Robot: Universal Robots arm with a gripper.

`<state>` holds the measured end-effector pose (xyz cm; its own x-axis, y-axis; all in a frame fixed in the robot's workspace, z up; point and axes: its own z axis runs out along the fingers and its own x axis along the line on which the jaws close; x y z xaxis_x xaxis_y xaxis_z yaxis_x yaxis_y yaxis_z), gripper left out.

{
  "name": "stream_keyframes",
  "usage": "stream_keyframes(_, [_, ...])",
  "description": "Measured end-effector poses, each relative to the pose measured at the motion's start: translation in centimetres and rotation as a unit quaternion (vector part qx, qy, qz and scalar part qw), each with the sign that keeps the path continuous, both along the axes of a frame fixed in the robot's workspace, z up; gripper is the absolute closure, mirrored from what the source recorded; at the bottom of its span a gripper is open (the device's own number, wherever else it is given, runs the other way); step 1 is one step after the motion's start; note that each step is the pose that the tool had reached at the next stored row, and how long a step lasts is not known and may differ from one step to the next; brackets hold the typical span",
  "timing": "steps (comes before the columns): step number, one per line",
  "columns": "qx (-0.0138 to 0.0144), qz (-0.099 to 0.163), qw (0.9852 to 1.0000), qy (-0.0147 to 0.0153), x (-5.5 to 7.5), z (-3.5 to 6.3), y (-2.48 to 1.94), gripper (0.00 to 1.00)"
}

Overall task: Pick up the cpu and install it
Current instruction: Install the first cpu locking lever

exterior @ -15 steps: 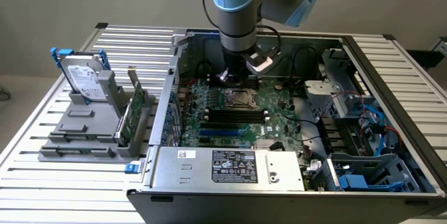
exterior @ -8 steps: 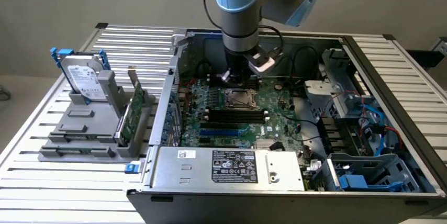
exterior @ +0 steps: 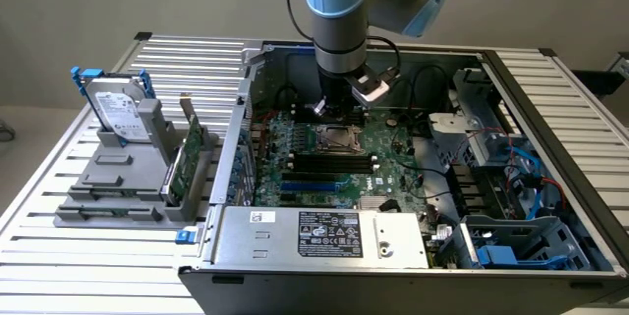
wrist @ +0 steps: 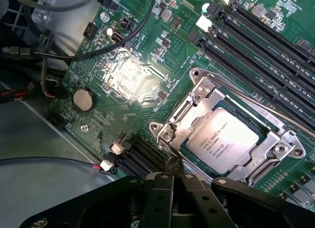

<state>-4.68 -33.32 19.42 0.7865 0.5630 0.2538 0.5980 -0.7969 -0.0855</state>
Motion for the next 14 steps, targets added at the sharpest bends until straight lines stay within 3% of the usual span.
stream_keyframes(5, [0.0031,0.001,1.0000,0.0001,0.09,0.00,-0.10,0.89])
stream_keyframes(14, [0.0132,0.002,0.9999,-0.0001,0.28,-0.02,-0.15,0.89])
